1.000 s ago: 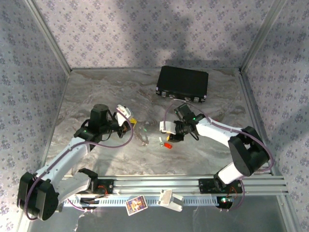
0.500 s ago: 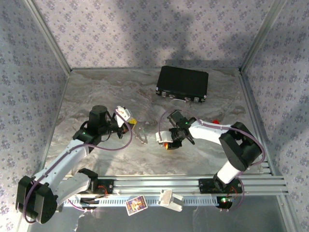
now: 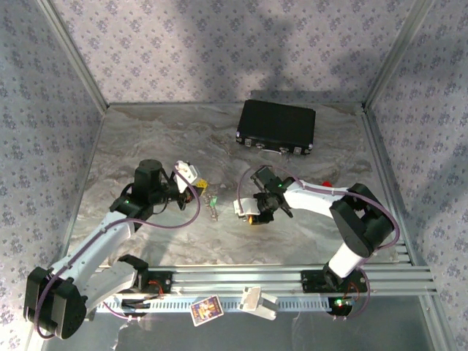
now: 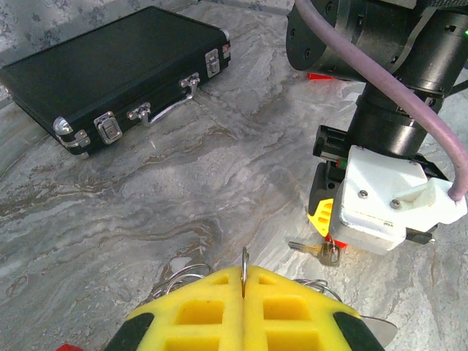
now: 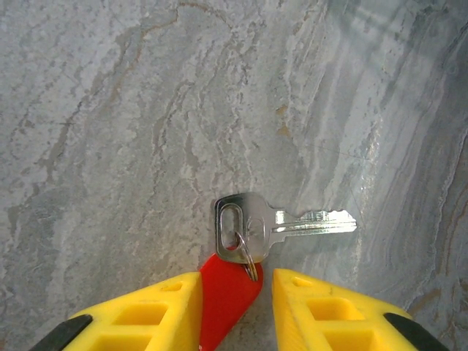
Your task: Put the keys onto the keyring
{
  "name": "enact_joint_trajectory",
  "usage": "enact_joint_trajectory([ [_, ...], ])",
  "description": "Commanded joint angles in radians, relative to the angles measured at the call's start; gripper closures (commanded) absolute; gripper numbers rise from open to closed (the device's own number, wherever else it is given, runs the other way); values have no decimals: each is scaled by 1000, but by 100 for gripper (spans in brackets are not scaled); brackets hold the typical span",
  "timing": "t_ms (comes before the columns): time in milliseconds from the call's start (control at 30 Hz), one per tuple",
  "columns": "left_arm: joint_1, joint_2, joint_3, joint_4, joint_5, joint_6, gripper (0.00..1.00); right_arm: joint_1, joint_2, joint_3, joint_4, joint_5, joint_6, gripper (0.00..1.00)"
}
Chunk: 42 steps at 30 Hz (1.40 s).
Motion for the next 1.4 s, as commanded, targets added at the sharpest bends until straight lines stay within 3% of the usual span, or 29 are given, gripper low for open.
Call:
enact_joint_trajectory([
  [0,-6,-13,1,36,39,20,100,11,12,29,-11,-24,-29,70],
  [767,-6,-13,3,33,45,23,100,21,45,54,-37,-1,-33,84],
  [1133,-6,-14,6,25,49,29,100,21,44,54,-38,4,-34,98],
  [1367,-6,-37,-4,34,61,36,100,24,-60,42,-34,-6,50,100],
])
